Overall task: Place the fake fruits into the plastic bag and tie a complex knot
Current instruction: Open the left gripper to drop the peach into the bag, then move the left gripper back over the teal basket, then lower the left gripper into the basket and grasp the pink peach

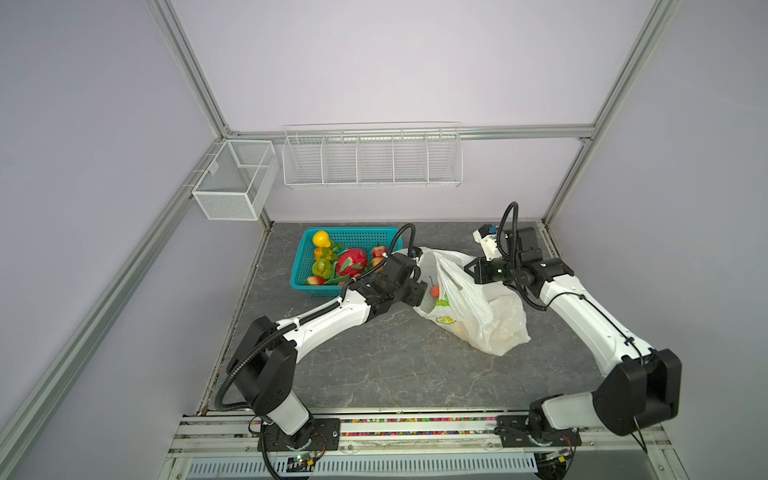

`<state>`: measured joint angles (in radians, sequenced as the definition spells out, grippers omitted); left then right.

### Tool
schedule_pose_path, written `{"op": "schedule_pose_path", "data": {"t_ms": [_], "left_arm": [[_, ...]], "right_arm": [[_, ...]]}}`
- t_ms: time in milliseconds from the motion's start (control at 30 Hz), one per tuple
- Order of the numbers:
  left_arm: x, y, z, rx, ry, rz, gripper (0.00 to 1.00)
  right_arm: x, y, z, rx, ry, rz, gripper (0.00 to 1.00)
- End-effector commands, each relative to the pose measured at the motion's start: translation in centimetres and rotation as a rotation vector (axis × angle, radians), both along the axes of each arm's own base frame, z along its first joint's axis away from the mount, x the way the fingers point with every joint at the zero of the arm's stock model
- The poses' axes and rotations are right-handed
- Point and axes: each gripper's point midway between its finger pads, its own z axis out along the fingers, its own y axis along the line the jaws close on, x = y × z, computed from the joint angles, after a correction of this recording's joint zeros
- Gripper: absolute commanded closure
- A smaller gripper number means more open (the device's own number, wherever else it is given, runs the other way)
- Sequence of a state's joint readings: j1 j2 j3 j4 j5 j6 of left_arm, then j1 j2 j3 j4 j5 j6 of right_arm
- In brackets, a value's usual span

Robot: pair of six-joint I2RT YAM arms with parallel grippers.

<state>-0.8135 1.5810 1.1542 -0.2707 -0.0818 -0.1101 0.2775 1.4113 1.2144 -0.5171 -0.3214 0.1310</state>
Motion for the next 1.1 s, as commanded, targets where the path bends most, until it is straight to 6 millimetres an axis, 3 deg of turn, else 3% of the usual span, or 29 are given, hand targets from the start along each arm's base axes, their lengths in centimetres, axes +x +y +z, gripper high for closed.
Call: {"op": "schedule_pose_path", "data": {"t_ms": [0,100,200,333,400,467,533,633,800,1067], "left_arm": [[-3.0,1.3,-0.5,0.024,0.054,-0.088,0.31],[-5.0,2.2,0.4,-0.036,0.07,-0.157,0.31],[-4.8,4.5,2.6,-0.145,0.054,-0.112,0.31],[-0.6,10.6,4.2,-0.225,-0.008,0.207,0.3],[1.6,14.0,3.7,-0.219,0.019,0.373,0.3],[3.4,15.9,3.0,-0.199,0.055,0.462,0.31],[5.0,15.6,2.4,-0.179,0.081,0.462,0.32],[7.4,13.5,0.9,-0.147,0.131,0.402,0.33],[10.9,11.2,-2.8,-0.056,0.247,0.368,0.33],[14.4,9.4,-7.2,0.032,0.305,0.363,0.3]], "right_arm": [[0.8,-0.2,0.3,-0.027,-0.025,-0.014,0.91],[1.0,-0.2,0.2,-0.023,-0.025,-0.016,0.91],[1.1,0.0,0.0,-0.021,-0.021,-0.013,0.91],[1.1,0.0,0.0,-0.017,-0.023,-0.011,0.91],[1.0,0.0,0.1,-0.015,-0.027,-0.012,0.9],[1.0,-0.1,0.1,-0.016,-0.03,-0.013,0.9],[1.0,0.0,0.1,-0.016,-0.03,-0.01,0.9],[0.8,0.0,0.2,-0.015,-0.03,-0.008,0.91],[0.5,-0.3,0.4,-0.023,-0.04,-0.012,0.9],[0.5,-0.3,0.3,-0.025,-0.041,-0.01,0.9]]}}
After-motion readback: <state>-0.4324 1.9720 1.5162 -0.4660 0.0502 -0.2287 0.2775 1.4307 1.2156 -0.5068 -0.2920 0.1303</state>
